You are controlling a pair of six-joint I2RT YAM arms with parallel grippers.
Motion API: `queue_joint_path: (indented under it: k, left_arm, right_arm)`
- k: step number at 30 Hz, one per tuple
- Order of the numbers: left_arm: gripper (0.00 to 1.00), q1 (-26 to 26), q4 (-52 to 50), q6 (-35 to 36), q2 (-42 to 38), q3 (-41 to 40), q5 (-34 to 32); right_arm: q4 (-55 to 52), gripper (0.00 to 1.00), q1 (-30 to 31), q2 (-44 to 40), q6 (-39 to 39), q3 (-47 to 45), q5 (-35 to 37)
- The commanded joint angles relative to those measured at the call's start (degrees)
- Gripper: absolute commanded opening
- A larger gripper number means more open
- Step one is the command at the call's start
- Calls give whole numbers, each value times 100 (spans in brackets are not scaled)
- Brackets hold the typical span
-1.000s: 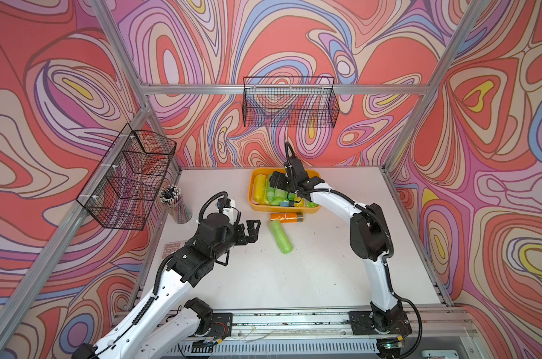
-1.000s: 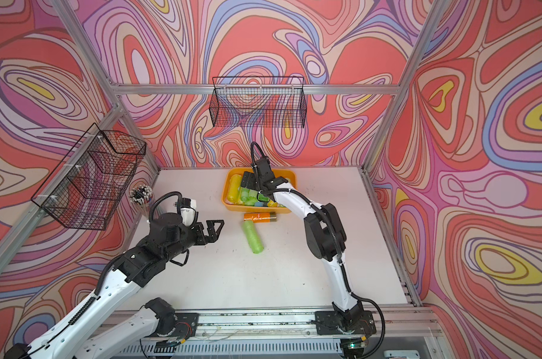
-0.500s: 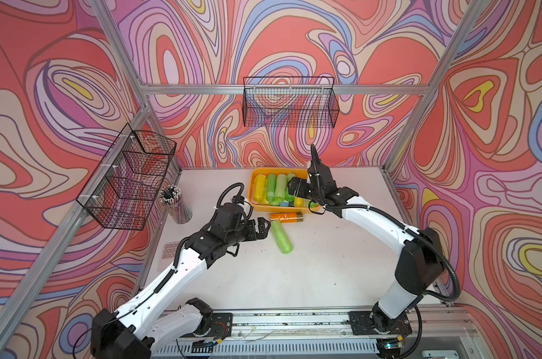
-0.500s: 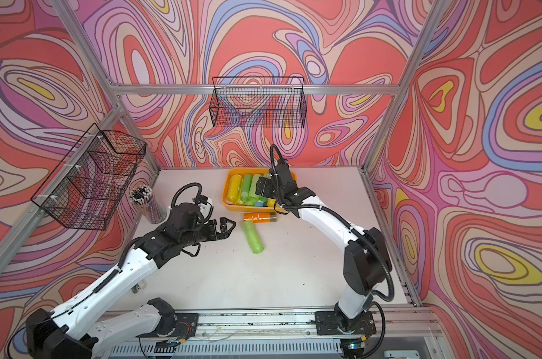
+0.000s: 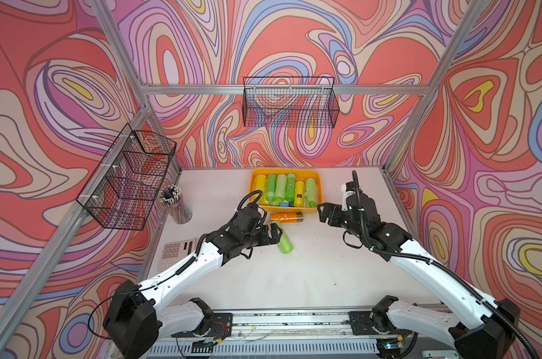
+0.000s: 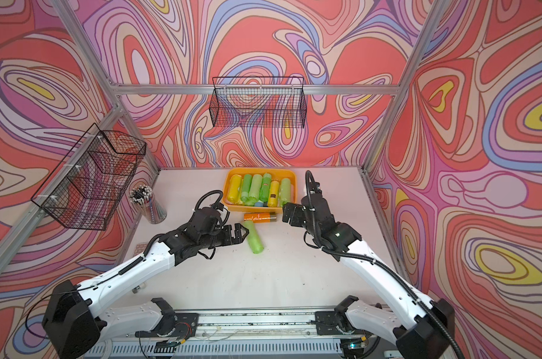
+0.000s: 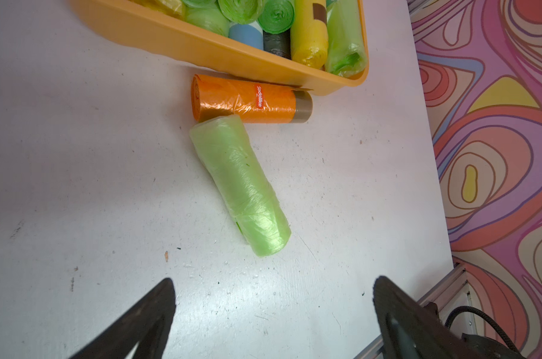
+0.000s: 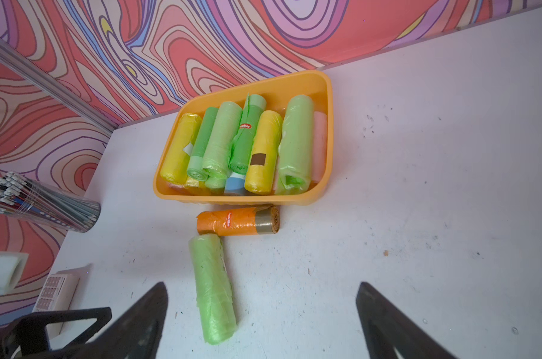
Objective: Put the roll of trash bags into the storage box
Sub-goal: Place the roll of trash bags in the storage box, then pick up the roll of trash bags from the center of the board.
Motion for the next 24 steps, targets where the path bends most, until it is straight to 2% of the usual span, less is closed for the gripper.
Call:
queue_joint_path:
  k: [1,6,12,16,24]
  left_arm:
    - [100,-127,-51,-37,219,382,-268]
    - [100,-371,-142,28,650,749,-406]
    - [100,-550,-525,187,1140,1214,-628]
    - [100,-572,-421,146,1064,1063,-1011]
    - [100,-573,-495,108,1071,910,-1301]
  right_arm:
    - [-103,97,-3,-465,76,-403,9]
    - [-293,97,3,-974,92,-786,280]
    - [-325,97,-8,-1590,256,-1199,223]
    - [-449,97,-8,-1922,473,-1400,156]
    - [-746,97,-5,-2693,625,-1630,-99]
